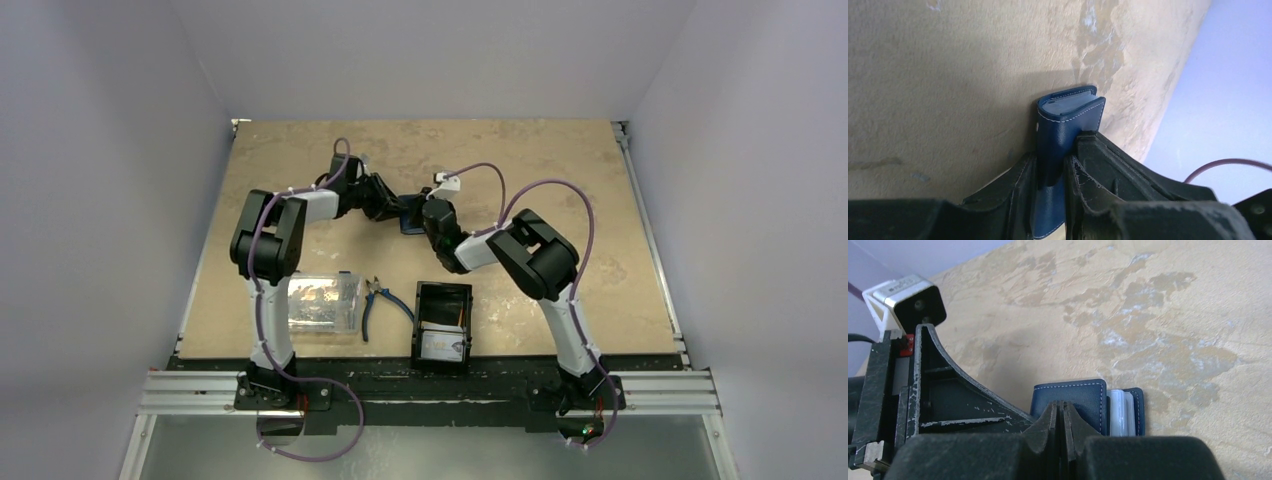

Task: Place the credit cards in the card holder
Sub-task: Close the card holder at the center of the board.

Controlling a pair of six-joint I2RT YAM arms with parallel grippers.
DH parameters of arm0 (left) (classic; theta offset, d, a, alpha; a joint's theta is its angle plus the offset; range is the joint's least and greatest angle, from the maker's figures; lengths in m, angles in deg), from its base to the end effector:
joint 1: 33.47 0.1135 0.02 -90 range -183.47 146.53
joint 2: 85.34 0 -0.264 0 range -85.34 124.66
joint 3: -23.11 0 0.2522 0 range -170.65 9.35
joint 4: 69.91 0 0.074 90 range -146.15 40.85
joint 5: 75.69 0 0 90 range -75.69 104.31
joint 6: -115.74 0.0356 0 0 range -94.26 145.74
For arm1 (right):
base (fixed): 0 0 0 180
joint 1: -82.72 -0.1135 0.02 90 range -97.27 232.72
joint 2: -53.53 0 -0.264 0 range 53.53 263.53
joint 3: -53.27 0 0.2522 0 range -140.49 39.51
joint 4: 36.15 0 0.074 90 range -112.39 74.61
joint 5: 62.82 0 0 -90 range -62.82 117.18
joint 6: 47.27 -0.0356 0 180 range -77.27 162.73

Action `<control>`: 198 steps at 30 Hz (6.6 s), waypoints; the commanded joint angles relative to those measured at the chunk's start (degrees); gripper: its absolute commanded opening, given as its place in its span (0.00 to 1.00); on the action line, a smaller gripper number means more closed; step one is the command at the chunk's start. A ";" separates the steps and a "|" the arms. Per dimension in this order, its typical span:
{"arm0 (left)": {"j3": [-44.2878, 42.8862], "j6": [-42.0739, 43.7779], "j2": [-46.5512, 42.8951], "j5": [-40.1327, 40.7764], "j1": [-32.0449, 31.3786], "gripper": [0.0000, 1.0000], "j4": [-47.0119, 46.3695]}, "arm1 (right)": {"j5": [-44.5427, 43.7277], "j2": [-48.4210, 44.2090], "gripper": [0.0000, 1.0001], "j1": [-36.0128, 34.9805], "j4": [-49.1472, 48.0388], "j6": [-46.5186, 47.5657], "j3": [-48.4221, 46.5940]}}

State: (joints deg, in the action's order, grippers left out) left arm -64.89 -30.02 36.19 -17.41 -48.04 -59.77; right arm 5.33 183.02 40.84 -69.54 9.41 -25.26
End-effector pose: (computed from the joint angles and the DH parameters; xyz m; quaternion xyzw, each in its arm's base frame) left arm 0.4247 -0.1297 0.1272 -0.2105 0.8657 -0.4233 0.1646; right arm 0.3430 0.2897 0.0890 0.0525 0.7983 0.2328 0.5529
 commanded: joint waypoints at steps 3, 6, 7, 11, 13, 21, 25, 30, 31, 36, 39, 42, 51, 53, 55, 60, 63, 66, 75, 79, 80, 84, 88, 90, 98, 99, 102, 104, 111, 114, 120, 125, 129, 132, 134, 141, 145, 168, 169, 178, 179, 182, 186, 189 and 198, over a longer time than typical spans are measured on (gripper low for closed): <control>-4.09 -17.70 3.05 -6.09 -3.69 0.02 -24.11 | -1.74 19.41 0.00 -3.50 44.79 -2.20 7.26; -1.02 -22.09 3.42 -5.61 -4.51 0.00 -29.45 | -3.58 22.75 0.00 -6.19 46.95 -5.64 6.27; -0.79 -21.47 3.21 -5.10 -4.65 0.00 -28.64 | -3.45 24.52 0.00 -7.22 48.73 -6.35 5.30; -1.73 -16.44 1.16 -4.53 -4.60 0.00 -22.10 | -1.55 24.94 0.00 -9.17 50.50 -5.95 2.93; -3.12 -12.13 0.57 -4.40 -4.59 0.00 -16.78 | 1.78 20.51 0.00 -6.94 46.18 -4.30 6.36; -1.55 -5.50 -0.10 -6.63 -5.50 0.00 -12.46 | 19.58 -1.72 0.00 0.29 43.77 4.58 5.68; -3.30 0.59 -1.39 -5.20 -6.26 0.03 -6.61 | 29.20 -4.88 0.00 3.16 47.75 8.22 -2.04; -4.59 3.95 -2.11 -5.10 -7.28 0.06 -3.68 | 36.33 -10.95 0.00 8.93 51.38 7.97 -6.48; -4.61 4.03 -2.03 -5.14 -7.50 0.07 -3.72 | 37.60 -11.70 0.00 10.00 53.30 8.66 -8.24; -5.89 2.29 -0.39 -6.49 -9.01 0.07 -5.65 | 42.25 -16.56 0.07 14.31 59.64 10.86 -16.57; -6.53 1.31 0.32 -7.24 -10.51 0.07 -6.54 | 41.01 -20.92 0.19 16.81 63.86 11.88 -20.54; -6.41 -0.13 0.75 -7.25 -11.70 0.08 -8.18 | 35.04 -25.11 0.33 19.37 70.89 14.64 -23.40; -6.41 0.16 1.95 -7.29 -12.58 0.27 -8.62 | 17.45 -37.68 0.77 20.54 79.36 19.05 -16.42; -7.87 4.41 1.13 -5.23 -12.61 0.36 -3.50 | 18.39 -42.06 0.97 20.85 77.08 17.63 -11.11; -8.91 7.81 0.40 -3.68 -12.59 0.48 0.57 | 22.42 -47.08 0.99 21.32 71.67 16.03 -5.30; -10.12 16.11 -1.64 -1.16 -12.46 0.71 11.64 | 37.10 -49.03 0.94 23.63 68.21 11.21 -0.35; -7.80 18.00 -4.25 -0.69 -12.35 0.69 12.93 | 44.78 -46.67 0.79 24.25 66.59 11.14 2.39; -6.06 17.09 -4.81 -3.18 -12.41 0.59 10.86 | 48.59 -43.77 0.71 24.53 64.95 12.31 4.08; -6.74 12.76 0.12 -6.92 -13.01 0.39 5.13 | 44.91 -36.29 0.56 24.57 61.18 14.30 5.00; -8.15 13.01 1.53 -6.15 -14.03 0.36 5.64 | 43.51 -33.02 0.50 24.63 59.79 14.43 4.83; -8.58 13.11 2.00 -5.81 -14.41 0.35 5.98 | 43.59 -32.54 0.50 24.66 59.26 14.24 4.83; -10.22 13.73 3.65 -4.16 -16.14 0.30 6.96 | 43.17 -31.34 0.51 24.83 57.73 13.66 4.54; -11.80 14.59 4.33 -1.86 -17.66 0.18 8.51 | 40.32 -29.23 0.44 24.84 59.73 15.07 2.77; -12.70 16.22 3.97 0.35 -17.96 0.17 10.83 | 37.96 -29.25 0.37 24.84 60.63 15.86 2.72; -14.01 16.85 3.94 1.17 -18.00 0.23 12.03 | 31.98 -29.82 0.23 24.90 61.98 16.64 3.18; -14.31 16.82 3.97 1.11 -18.03 0.26 12.10 | 31.39 -29.56 0.20 24.92 61.96 16.62 3.21; -15.23 17.11 3.91 1.14 -18.04 0.34 12.83 | 29.84 -28.68 0.14 25.21 61.60 16.21 3.46; -15.38 17.15 3.59 1.14 -17.95 0.41 12.91 | 29.32 -28.13 0.12 25.79 61.03 15.61 4.05; -15.75 14.67 3.74 -0.47 -16.18 0.50 10.88 | 29.82 -26.49 0.00 26.63 60.39 15.13 6.30; -16.45 15.67 1.97 0.62 -15.60 0.47 11.41 | 28.96 -28.21 0.00 26.79 60.52 14.79 8.59; -17.17 14.85 0.79 -3.19 -15.49 0.37 2.15 | 29.58 -29.10 0.00 26.94 59.65 14.21 11.11; -18.73 11.19 4.62 -6.65 -15.93 0.23 -5.68 | 32.08 -29.47 0.00 27.41 57.43 12.36 13.76; -19.09 8.14 8.08 -9.42 -16.18 0.12 -11.85 | 33.58 -29.72 0.00 28.14 55.85 11.10 15.01; -18.95 6.19 10.86 -10.87 -16.52 0.07 -16.69 | 34.90 -29.61 0.00 28.65 54.81 10.78 15.82; -18.67 4.37 12.72 -11.93 -16.63 0.03 -20.21 | 34.67 -29.52 0.00 28.90 54.74 10.84 16.11; -18.48 6.48 17.72 -12.05 -17.04 0.00 -18.65 | 34.40 -29.77 0.00 29.67 54.51 9.43 16.98; -16.68 9.15 17.84 -9.09 -17.42 0.00 -14.14 | 34.42 -32.06 0.03 29.63 55.58 11.87 16.00; -14.00 9.47 17.13 -4.37 -16.90 0.00 -9.26 | 33.47 -33.50 0.40 23.21 66.98 23.96 -3.94; -14.08 9.43 17.19 -4.52 -16.82 0.00 -9.22 | 33.56 -32.59 0.39 23.12 67.12 24.20 -4.48; -14.27 8.60 17.30 -5.36 -16.72 0.00 -9.70 | 27.79 -28.88 0.41 20.53 69.03 26.64 -7.58; -14.31 8.56 17.37 -5.36 -16.75 0.00 -9.67 | 26.61 -28.72 0.41 20.07 69.30 26.76 -7.80; -14.44 8.47 17.59 -5.50 -16.72 0.00 -9.78 | 23.75 -27.97 0.40 19.21 70.19 27.14 -8.51; -14.34 8.29 17.74 -5.69 -16.77 0.00 -9.93 | 22.08 -27.72 0.36 18.71 70.05 27.19 -8.31; -14.43 8.25 17.77 -5.85 -16.79 0.00 -10.05 | 21.58 -27.25 0.33 18.60 70.08 27.08 -8.50; -14.36 8.32 17.68 -5.89 -16.77 0.00 -10.01 | 20.10 -26.49 0.30 18.34 70.23 27.08 -8.79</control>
State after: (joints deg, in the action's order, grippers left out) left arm -80.34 -24.23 51.36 -25.70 -65.31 -77.43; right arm 26.69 156.03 59.50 0.79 35.77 -31.75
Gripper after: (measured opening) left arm 0.040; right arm 0.312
